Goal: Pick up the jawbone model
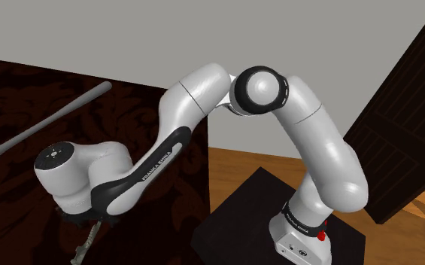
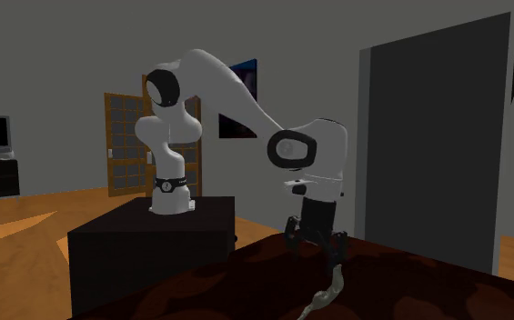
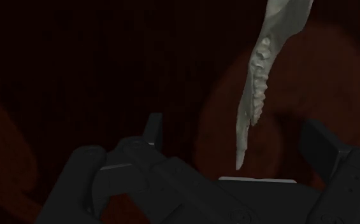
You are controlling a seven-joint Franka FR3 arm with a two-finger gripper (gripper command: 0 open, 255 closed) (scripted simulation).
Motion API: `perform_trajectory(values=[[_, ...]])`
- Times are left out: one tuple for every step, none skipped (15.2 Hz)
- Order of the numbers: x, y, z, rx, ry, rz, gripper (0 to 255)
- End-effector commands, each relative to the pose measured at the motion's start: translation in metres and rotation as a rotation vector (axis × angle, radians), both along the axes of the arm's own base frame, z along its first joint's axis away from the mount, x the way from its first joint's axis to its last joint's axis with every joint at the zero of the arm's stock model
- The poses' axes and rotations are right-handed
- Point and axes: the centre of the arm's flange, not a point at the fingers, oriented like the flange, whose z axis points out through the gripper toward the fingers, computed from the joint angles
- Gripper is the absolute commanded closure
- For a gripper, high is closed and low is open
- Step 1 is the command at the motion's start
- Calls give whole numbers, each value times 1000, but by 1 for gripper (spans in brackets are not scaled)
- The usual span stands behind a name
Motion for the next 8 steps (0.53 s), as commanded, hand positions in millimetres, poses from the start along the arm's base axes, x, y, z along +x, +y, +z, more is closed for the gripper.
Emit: perform_trajectory(values=[[14, 17, -22, -2, -4, -35, 0], [18, 20, -27, -2, -4, -44, 0], [18, 20, -32, -2, -4, -44, 0], [18, 20, -37, -2, -4, -44, 0], [18, 20, -43, -2, -4, -44, 0], [18, 20, -48, -2, -4, -44, 0], [18, 20, -53, -2, -4, -44, 0], [18, 20, -59, -2, -4, -44, 0]])
